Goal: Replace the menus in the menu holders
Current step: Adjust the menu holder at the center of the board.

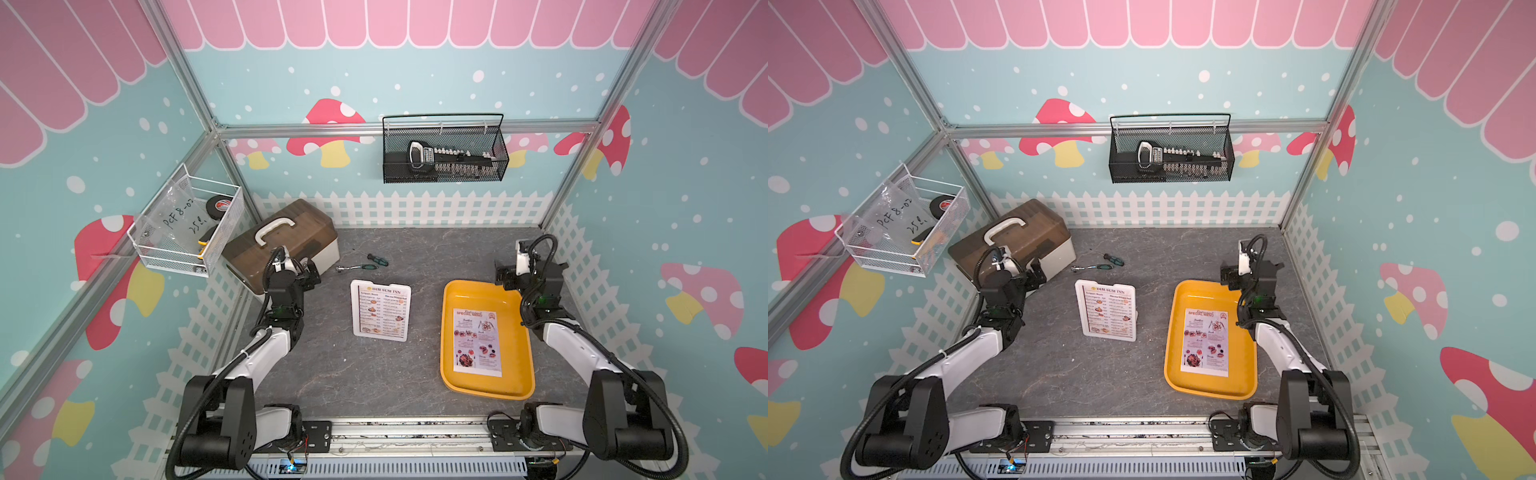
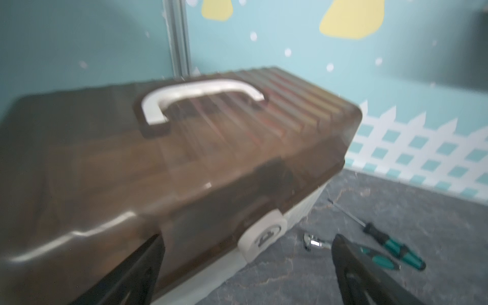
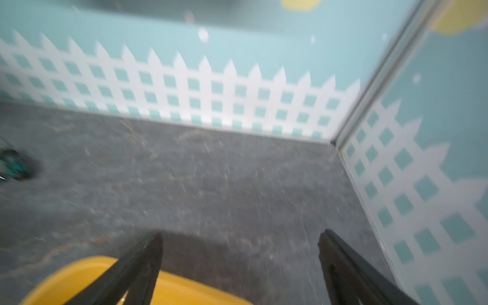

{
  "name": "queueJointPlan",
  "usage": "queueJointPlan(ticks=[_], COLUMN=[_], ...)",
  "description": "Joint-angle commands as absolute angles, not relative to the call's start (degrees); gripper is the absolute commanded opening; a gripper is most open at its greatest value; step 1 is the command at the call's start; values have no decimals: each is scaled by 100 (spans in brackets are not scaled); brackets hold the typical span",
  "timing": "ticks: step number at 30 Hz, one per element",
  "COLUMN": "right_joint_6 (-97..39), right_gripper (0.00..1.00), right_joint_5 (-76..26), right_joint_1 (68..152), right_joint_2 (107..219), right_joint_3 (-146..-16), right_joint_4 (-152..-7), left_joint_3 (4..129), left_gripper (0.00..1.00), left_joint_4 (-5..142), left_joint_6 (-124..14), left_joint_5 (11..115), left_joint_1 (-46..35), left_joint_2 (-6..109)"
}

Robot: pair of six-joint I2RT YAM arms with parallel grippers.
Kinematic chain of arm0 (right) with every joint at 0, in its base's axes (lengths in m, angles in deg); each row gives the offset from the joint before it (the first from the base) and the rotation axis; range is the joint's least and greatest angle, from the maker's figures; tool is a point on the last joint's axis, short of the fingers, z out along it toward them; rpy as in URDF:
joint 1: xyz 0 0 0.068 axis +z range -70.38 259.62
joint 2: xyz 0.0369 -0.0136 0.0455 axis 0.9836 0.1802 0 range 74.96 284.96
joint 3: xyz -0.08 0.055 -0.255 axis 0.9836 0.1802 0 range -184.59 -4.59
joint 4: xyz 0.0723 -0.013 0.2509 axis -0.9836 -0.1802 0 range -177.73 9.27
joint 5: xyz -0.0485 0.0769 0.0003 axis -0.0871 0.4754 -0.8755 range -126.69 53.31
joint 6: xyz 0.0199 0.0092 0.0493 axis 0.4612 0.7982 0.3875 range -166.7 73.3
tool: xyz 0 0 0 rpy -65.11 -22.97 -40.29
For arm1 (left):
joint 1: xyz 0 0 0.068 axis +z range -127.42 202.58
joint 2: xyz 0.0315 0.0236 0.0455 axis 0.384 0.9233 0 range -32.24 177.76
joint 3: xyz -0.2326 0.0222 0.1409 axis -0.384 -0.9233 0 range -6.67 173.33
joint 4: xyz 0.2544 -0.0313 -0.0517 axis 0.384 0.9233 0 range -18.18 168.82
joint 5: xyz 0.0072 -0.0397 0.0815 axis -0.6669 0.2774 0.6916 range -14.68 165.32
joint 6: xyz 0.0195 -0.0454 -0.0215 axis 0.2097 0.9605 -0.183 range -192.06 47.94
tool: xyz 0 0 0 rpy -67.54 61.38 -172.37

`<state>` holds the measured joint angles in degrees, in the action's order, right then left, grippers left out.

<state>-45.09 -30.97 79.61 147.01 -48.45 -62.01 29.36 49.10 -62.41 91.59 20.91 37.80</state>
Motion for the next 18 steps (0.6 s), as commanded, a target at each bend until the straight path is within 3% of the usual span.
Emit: queueJointPlan(ticks=[1,5,10,18], right_joint_6=[-4760,-5183,-5366,-5638], right_gripper=[89,84,68,49], right_joint_5=[-1754,-1295,-833,-663], right_joint_1=[8377,9544,10688,11660], right_joint_2=[14728,15155,16076,17395], right_joint_3=[-5652,-6740,-8418,-10039], right_joint_4=[-8022,-9123,-10494,-11769], left_joint_3=[3327,4137,4609,4121], left_gripper=[100,100,100,99], left_joint_4=[6616,8521,11024,11810], left_joint_6=[-5633,-5435,-4341,-3664], left_joint_5=[9073,9208,9293,9087], left_joint_1=[2013,1341,806,782], left_joint_2=[3517,3444,3259,2770])
